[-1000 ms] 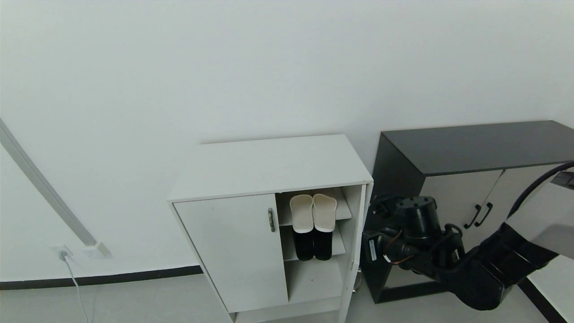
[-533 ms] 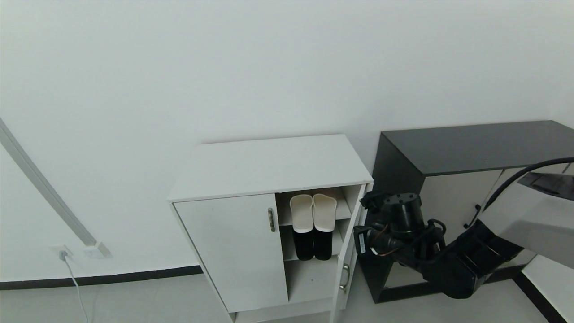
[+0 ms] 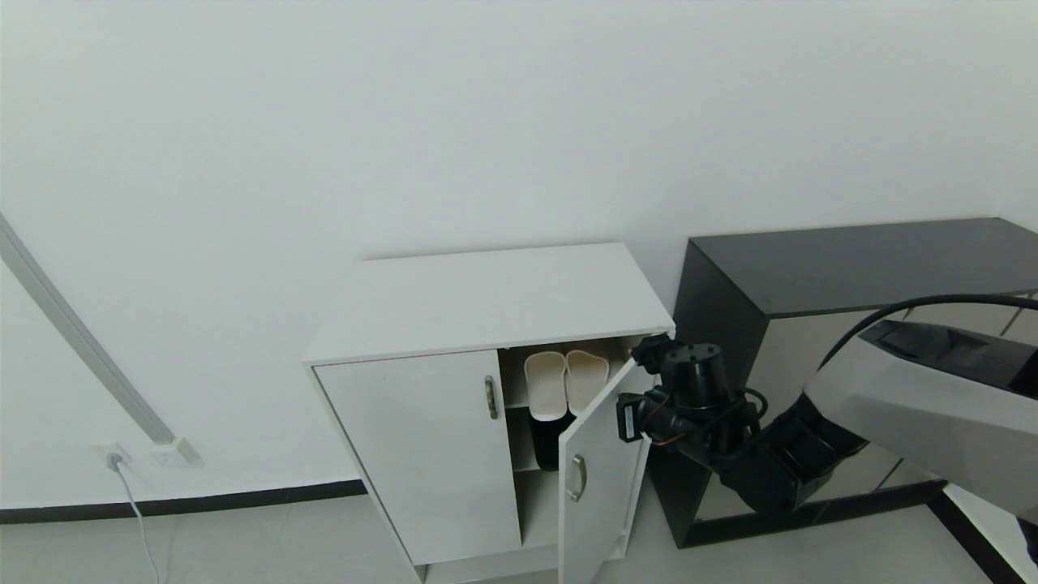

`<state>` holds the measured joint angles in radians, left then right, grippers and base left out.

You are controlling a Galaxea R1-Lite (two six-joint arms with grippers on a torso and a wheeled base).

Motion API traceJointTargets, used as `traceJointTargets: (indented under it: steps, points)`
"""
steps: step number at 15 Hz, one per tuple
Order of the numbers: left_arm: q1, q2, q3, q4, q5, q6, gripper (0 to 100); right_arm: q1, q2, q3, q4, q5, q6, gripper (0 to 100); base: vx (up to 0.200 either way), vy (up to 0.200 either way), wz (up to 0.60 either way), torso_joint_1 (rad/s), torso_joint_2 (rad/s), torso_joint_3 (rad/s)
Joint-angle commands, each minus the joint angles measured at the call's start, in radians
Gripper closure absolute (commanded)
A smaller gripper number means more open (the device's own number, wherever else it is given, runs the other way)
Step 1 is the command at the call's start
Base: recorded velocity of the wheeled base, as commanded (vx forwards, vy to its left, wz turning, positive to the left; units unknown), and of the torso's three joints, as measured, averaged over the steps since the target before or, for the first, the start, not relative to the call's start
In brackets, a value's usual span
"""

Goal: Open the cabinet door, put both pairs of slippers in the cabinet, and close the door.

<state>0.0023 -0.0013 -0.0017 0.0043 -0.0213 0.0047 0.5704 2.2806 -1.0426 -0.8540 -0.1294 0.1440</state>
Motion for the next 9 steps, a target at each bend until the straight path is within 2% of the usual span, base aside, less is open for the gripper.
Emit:
traceJointTargets:
  steps: [1, 9]
  points:
    - [0.001, 0.001, 0.000, 0.000, 0.000, 0.000, 100, 0.000, 0.045, -0.047, 0.000, -0.004, 0.000, 100, 0.000, 0.000, 0.00, 0.000, 0.00, 0.000]
    - [0.001, 0.001, 0.000, -0.001, 0.001, 0.000, 100, 0.000, 0.148, -0.200, 0.001, -0.006, 0.000, 100, 0.000, 0.000, 0.00, 0.000, 0.00, 0.000]
